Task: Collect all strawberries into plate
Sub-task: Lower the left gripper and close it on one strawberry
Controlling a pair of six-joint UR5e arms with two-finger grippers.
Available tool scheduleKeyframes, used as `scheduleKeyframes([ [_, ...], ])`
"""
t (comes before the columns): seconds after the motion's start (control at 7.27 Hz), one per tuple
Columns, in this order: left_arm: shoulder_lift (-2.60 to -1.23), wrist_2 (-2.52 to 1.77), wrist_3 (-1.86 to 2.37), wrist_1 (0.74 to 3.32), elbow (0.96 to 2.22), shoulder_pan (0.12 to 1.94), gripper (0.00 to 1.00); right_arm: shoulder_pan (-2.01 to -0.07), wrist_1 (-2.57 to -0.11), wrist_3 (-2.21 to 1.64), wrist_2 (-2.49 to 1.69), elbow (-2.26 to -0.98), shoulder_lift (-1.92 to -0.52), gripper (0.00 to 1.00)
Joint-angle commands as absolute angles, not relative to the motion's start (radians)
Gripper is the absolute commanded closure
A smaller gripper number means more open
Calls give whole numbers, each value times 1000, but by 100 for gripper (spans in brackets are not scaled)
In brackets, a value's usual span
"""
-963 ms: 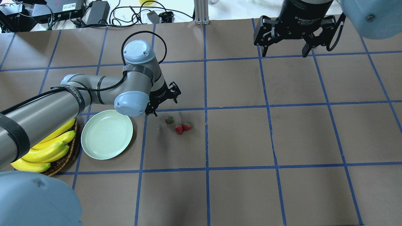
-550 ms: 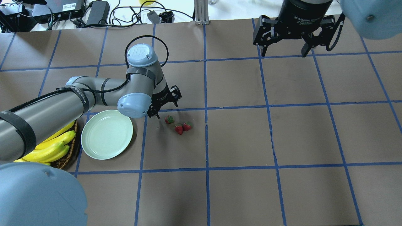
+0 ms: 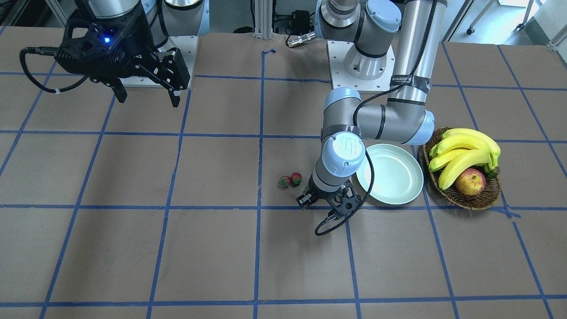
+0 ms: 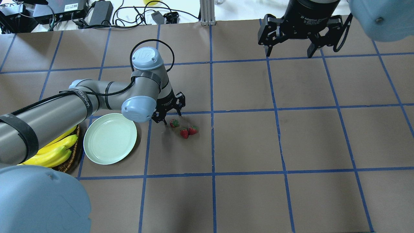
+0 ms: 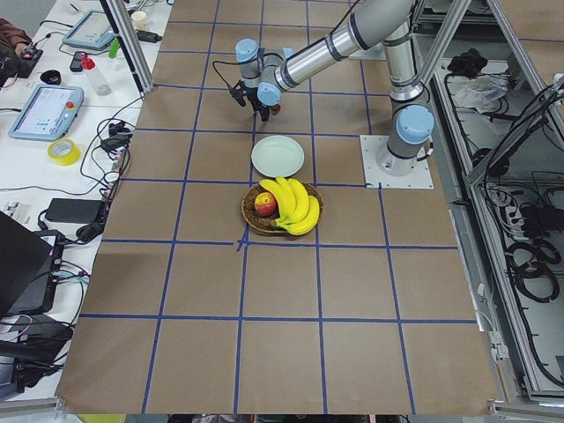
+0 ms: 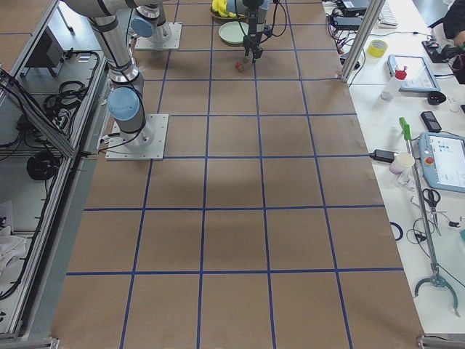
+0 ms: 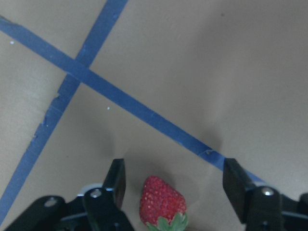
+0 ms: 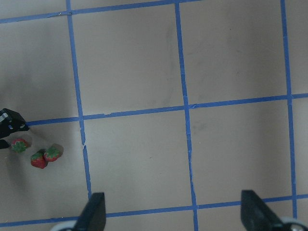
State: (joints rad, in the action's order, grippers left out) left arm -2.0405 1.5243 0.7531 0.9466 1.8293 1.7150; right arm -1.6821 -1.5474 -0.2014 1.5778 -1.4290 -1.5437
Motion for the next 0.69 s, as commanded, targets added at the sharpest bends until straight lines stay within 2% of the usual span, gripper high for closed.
scheduleKeyframes([
  [0.0, -2034, 1509, 750, 971, 1829, 1715, 57, -1681, -1549, -201, 1575, -1430, -1543, 0],
  [0.28, -2023, 1509, 750, 995, 1829, 1717, 57, -1678, -1549, -198, 1575, -1431, -1542, 0],
  [0.55, -2023, 1476, 753, 1002, 1829, 1717, 22, -1678, -1549, -199, 1577, -1433, -1542, 0],
])
